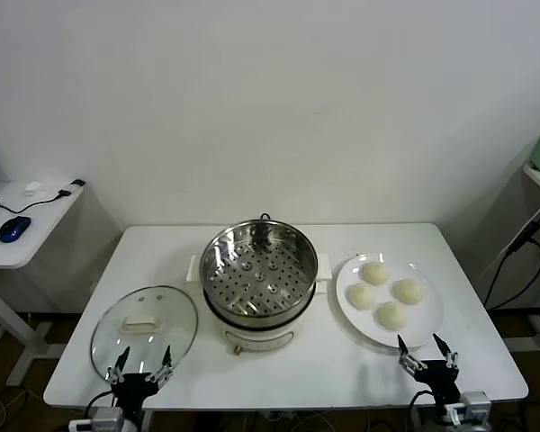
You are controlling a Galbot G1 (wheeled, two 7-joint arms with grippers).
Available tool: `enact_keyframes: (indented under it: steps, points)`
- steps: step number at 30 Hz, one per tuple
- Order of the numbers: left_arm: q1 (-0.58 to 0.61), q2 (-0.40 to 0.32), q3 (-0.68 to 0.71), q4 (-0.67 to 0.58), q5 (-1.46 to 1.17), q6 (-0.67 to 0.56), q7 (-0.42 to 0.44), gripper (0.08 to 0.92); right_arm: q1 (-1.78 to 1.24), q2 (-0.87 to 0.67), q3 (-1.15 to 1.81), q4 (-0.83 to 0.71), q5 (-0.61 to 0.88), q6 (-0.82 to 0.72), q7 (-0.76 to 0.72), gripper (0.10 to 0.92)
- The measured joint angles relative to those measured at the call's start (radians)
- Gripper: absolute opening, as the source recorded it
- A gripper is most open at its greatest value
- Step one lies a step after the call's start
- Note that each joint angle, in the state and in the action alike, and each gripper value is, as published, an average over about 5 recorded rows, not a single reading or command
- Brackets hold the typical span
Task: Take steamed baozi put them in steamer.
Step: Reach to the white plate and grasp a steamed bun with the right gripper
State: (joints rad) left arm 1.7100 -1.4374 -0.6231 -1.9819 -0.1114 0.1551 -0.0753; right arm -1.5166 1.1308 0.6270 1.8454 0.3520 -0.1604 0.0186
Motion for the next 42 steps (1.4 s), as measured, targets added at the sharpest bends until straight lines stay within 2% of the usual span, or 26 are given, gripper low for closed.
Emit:
enact_keyframes:
  steps: [6,11,17,22,27,31,36,42]
  points:
    - [0.000,0.006,0.010,-0.002,-0.006,-0.006,-0.002,0.823,0.193,-0.109,-0.053,-0.063,0.001,-0.082,-0.042,0.823]
    - [-0.004,0.013,0.016,-0.006,-0.008,-0.013,-0.005,0.823,0.432,-0.265,-0.203,-0.153,0.001,-0.131,-0.144,0.823]
    - [-0.010,0.017,0.019,-0.003,-0.010,-0.017,-0.006,0.823,0.791,-0.442,-0.539,-0.301,-0.051,-0.103,-0.401,0.823]
    - [-0.013,0.018,0.019,0.003,-0.010,-0.022,-0.008,0.823,1.123,-0.516,-0.872,-0.449,-0.115,-0.012,-0.677,0.823]
    - [-0.019,0.016,0.020,0.011,-0.010,-0.027,-0.008,0.823,1.443,-0.516,-1.202,-0.600,-0.160,0.069,-0.922,0.823]
    - [-0.025,0.011,0.022,0.016,-0.011,-0.029,-0.008,0.823,1.632,-0.474,-1.432,-0.710,-0.177,0.106,-1.050,0.823]
    - [-0.028,0.006,0.024,0.017,-0.012,-0.033,-0.008,0.823,1.751,-0.402,-1.603,-0.828,-0.196,0.128,-1.130,0.823]
    - [-0.027,-0.003,0.025,0.028,-0.011,-0.039,-0.014,0.823,1.782,-0.309,-1.682,-0.959,-0.210,0.136,-1.153,0.823]
